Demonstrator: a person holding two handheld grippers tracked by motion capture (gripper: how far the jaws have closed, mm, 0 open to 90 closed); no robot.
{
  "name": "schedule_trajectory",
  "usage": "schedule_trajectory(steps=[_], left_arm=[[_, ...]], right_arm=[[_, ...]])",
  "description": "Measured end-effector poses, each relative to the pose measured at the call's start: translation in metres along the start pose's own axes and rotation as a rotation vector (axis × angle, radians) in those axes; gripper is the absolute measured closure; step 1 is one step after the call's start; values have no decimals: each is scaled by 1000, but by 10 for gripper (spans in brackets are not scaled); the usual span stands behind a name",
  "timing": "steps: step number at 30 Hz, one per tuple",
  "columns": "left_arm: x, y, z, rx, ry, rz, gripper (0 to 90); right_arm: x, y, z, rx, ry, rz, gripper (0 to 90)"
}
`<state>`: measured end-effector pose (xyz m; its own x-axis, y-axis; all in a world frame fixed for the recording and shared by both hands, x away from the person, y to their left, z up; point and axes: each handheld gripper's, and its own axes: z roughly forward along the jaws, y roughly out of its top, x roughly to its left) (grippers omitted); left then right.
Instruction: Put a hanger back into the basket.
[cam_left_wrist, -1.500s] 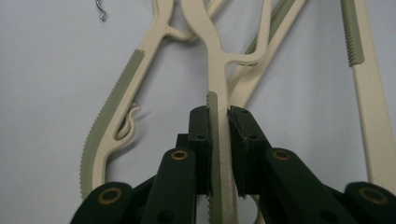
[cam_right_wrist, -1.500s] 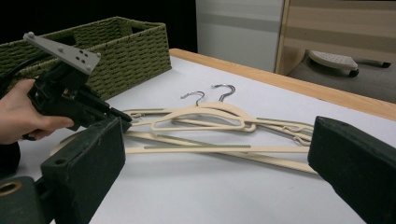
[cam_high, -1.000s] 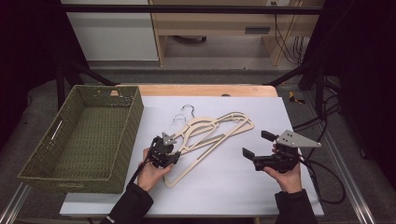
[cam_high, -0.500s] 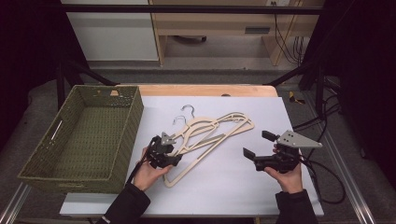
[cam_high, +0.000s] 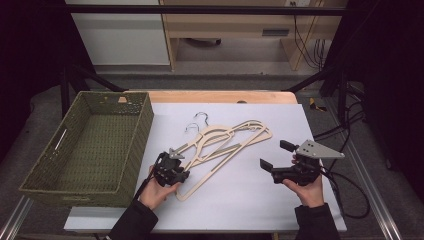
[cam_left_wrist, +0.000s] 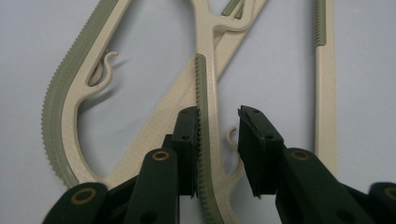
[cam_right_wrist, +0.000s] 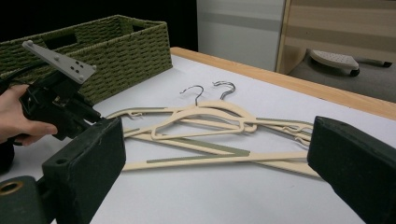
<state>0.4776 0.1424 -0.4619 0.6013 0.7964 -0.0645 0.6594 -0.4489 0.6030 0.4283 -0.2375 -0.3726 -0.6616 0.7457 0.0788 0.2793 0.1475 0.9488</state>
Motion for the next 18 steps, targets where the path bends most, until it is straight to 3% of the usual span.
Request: schedule_trajectory(steps=[3,8,12,18], left_arm=[[-5,-1,-2,14,-17,-21,693],[-17,-2,-2,15,4,28,684],[-12,3,5,13,1,11,639],[-10,9,12,-11,22,-12,690]], right_arm=[[0,0,0,-2,-2,-3,48],[0,0,-1,-8,0,1,48],[0,0,0,-7,0,-1,48],[0,0,1,-1,2,1,48]])
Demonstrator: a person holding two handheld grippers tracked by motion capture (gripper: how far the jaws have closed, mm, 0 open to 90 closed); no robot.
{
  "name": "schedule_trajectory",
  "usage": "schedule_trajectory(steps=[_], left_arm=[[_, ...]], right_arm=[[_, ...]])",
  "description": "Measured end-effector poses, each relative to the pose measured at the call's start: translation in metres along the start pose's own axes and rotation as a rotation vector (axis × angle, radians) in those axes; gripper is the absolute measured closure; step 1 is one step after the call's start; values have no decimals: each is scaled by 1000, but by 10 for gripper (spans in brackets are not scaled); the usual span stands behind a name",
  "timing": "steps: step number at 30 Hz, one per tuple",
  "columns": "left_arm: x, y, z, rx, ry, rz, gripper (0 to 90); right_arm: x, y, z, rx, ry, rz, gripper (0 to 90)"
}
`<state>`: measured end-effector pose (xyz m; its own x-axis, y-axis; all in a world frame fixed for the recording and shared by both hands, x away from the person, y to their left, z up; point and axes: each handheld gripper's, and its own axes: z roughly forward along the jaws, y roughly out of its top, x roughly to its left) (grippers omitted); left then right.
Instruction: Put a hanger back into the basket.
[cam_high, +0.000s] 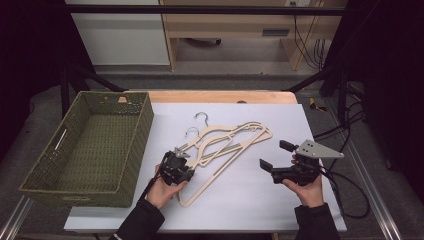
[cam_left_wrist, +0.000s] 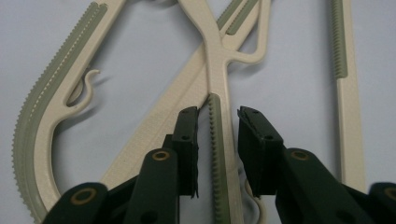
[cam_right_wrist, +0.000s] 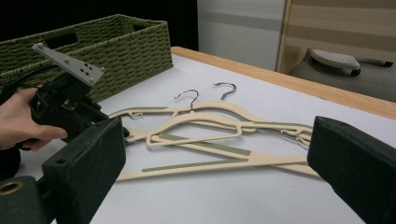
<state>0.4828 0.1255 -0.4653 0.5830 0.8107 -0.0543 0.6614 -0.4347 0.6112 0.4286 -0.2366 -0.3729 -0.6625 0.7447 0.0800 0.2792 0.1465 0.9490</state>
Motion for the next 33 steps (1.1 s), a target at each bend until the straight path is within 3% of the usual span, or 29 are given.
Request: schedule_trajectory(steps=[3,5,7,12,15,17,21,26,33], left_arm=[[-5,0,0,15,42,43,717],[-9,1,1,21,63,45,722],[-11,2,1,30,69,47,777],[-12,2,0,28,72,48,793],[-16,0,-5,3,92,81,794],[-20,0,-15,-44,114,110,795],[-22,-2,-32,-88,141,154,795],[-25,-6,-51,-153,146,170,795],[-33,-6,-64,-188,156,201,796]], right_arm=[[0,0,0,-2,1,-1,49],[0,0,0,-1,2,3,49],[1,0,1,0,6,2,50],[5,0,11,12,26,-3,57],[10,-1,23,42,38,-7,61],[13,-1,37,66,50,-6,67],[18,1,63,91,66,6,90],[25,5,97,110,80,19,129],[35,15,145,146,83,15,194]])
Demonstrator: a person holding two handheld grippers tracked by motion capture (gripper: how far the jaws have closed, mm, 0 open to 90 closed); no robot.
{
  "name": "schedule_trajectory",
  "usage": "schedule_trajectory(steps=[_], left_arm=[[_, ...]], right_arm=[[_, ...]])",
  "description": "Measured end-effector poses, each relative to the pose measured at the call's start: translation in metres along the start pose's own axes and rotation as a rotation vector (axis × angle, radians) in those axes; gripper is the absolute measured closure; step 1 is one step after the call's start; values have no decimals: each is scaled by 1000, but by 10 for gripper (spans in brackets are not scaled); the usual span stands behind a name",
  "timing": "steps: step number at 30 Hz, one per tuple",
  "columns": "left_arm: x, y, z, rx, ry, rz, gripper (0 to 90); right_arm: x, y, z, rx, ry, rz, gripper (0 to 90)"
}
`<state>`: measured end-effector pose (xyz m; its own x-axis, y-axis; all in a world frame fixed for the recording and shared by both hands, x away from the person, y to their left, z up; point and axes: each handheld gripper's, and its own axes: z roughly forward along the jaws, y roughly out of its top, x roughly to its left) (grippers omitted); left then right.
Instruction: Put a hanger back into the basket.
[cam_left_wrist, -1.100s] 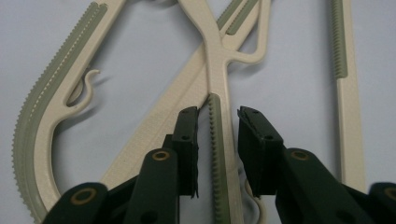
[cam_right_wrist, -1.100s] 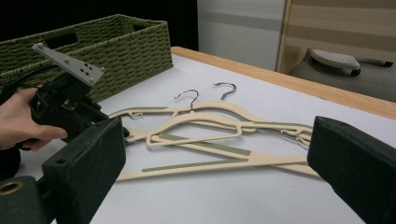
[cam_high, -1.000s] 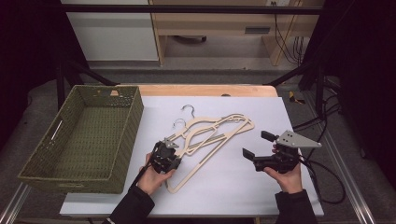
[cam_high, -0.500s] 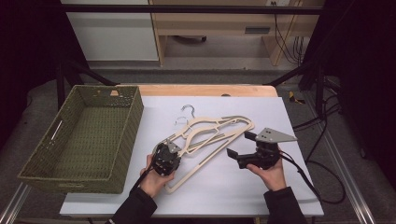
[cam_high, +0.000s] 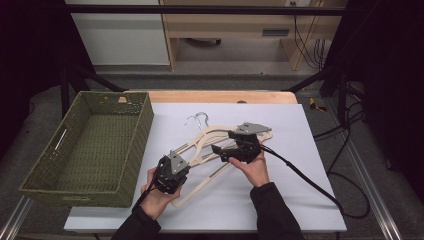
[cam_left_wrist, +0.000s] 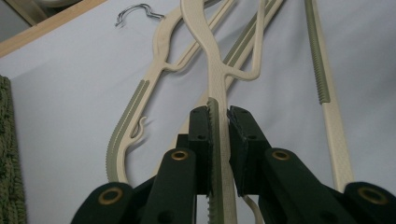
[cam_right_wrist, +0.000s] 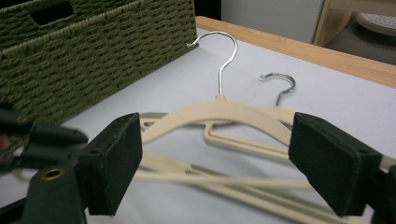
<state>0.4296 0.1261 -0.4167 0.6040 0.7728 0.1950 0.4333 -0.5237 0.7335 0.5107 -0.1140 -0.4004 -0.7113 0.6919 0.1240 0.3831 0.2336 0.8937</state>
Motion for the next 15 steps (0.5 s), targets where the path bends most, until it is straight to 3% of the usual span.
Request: schedule_trajectory(steps=[5,9,15], left_arm=[[-7,1,-2,-6,-21,18,796],[-10,1,-4,-10,-18,35,798],[-11,0,-4,-10,-25,30,798]], right_arm=[[1,13,22,18,-14,-10,301],[-2,21,39,39,-26,20,423],[-9,18,57,103,-36,45,619]])
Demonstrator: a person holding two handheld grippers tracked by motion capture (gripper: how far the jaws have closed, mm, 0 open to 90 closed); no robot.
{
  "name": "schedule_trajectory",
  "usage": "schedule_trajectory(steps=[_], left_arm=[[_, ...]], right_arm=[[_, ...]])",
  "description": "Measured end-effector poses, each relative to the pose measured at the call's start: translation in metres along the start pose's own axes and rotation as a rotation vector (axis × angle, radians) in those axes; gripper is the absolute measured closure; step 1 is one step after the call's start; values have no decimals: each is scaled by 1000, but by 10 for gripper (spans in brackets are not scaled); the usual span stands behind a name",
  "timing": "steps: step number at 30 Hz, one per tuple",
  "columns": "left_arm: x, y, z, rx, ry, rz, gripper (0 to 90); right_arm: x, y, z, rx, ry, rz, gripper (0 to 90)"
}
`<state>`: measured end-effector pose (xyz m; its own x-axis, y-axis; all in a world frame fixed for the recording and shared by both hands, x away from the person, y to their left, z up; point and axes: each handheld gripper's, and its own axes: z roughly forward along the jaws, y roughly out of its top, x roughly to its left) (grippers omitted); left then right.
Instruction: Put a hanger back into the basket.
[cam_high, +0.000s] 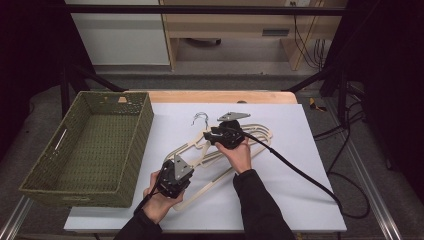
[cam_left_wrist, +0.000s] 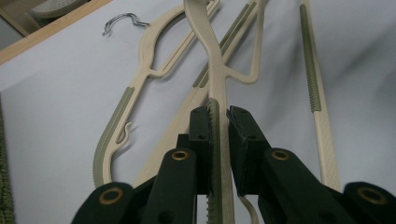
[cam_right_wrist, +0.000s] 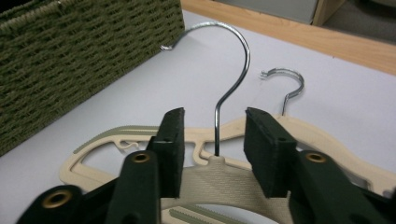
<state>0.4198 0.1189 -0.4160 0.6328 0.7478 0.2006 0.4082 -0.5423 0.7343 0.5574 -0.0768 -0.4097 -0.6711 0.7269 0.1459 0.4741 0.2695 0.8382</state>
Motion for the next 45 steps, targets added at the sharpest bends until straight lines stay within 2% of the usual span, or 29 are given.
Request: schedule_trajectory(steps=[3,6,10,12,13,14,15,17,19,22,24,26,28,29,31,33,35,39,43,45], left_arm=[[0,0,0,-16,16,16,798],[-1,0,0,-9,5,12,799],[0,-2,0,13,-34,-1,800],[0,-2,1,29,-51,3,800],[1,-2,2,26,-64,4,798],[1,-1,3,10,-79,-24,768],[4,0,4,16,-108,-27,710],[8,5,6,-18,-168,-58,620],[14,9,10,-37,-191,-79,543],[22,18,20,-48,-245,-121,499],[24,26,27,-50,-275,-119,507],[24,33,34,-40,-288,-119,529],[23,39,41,-31,-325,-131,546],[22,42,45,-24,-352,-132,582],[19,46,50,-8,-362,-129,643],[16,48,53,3,-397,-118,737],[13,49,52,4,-413,-114,826],[10,49,47,-5,-404,-133,853],[4,50,36,-52,-384,-118,863],[2,51,28,-67,-352,-92,864]], right_arm=[[-2,-1,4,22,9,9,727],[-3,-1,2,32,30,2,828],[2,0,-5,31,16,-21,837],[5,-1,-11,26,0,-50,839],[7,-1,-13,20,-6,-63,841],[8,-2,-17,16,-5,-65,843],[8,-3,-20,8,4,-64,886],[10,-5,-27,-15,3,-69,890],[11,-7,-32,-28,2,-89,891],[14,-10,-40,-49,10,-99,891],[15,-12,-46,-63,10,-105,891],[16,-14,-51,-74,19,-105,891],[16,-16,-55,-83,24,-117,891],[16,-17,-57,-84,28,-116,891],[16,-18,-61,-90,33,-126,890],[16,-19,-65,-92,41,-130,889],[16,-20,-68,-95,43,-132,888],[17,-22,-76,-94,54,-132,877],[19,-24,-94,-120,66,-126,776],[19,-27,-105,-148,65,-127,720]])
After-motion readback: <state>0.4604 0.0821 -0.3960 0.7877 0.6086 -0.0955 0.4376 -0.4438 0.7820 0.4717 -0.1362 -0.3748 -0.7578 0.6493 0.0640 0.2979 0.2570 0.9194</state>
